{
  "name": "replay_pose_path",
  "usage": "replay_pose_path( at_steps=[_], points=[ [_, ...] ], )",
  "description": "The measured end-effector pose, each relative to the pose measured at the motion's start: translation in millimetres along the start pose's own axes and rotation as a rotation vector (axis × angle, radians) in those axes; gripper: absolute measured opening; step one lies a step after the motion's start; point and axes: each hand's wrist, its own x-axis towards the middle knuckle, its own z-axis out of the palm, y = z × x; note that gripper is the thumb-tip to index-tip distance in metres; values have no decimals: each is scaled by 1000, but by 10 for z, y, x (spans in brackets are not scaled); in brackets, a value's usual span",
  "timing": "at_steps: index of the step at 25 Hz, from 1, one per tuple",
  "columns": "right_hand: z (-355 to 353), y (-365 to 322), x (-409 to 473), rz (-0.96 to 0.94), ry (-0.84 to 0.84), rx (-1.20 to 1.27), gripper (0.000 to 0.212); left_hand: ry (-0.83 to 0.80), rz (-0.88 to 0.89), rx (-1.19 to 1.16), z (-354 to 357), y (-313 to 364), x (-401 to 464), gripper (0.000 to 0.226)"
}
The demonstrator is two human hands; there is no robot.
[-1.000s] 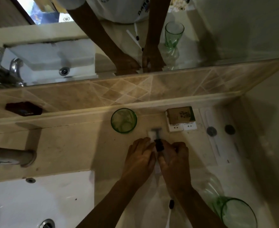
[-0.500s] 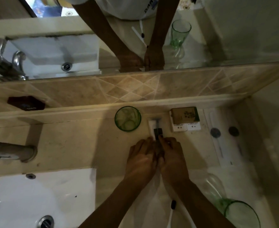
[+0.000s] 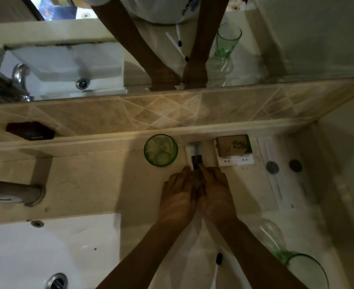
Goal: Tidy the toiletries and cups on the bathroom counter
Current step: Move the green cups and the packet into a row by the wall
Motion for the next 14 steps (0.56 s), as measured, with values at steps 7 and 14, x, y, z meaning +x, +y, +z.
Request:
replay_pose_path(
  at_steps=[7,14],
  points=[
    [-296,-21,-622,21,126,116,38,13,-134,-196,-143,115,-483,48],
    [-1093,48,-1842,63,235,263,27,-95,-88,-486,-115,708,-1381,13]
  ],
)
